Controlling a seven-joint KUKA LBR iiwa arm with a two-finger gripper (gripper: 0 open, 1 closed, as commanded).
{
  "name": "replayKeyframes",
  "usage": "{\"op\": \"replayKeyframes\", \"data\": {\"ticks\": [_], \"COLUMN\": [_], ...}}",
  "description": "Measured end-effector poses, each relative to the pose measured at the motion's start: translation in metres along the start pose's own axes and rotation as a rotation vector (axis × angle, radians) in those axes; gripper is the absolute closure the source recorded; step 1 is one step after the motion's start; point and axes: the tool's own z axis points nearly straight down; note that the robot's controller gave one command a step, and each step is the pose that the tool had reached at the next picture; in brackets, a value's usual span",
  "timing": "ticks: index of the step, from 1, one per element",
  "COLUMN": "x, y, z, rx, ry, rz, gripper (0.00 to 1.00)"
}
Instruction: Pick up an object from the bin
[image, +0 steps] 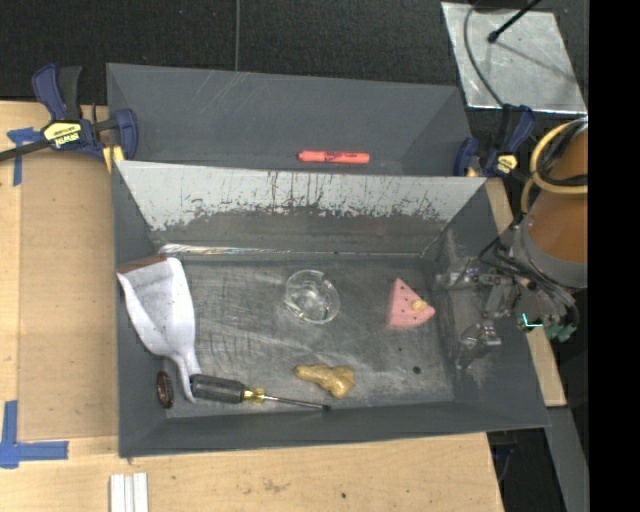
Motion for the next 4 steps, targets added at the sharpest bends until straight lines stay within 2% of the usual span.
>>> {"op": "replayKeyframes", "data": {"ticks": [1,2,3,4], "x": [-0.002,-0.036,-0.037,-0.037], "y": [0.0,0.091,0.09,0.09], "z": [-0.004,0.116,0.115,0.115], "rx": [0.002,0.0,0.002,0.002], "ry": [-0.009,-0.005,-0.007,-0.007], "rz": [-0.003,-0.294,-0.294,-0.294], "gripper": [0.0,1.0,0.0,0.0]}}
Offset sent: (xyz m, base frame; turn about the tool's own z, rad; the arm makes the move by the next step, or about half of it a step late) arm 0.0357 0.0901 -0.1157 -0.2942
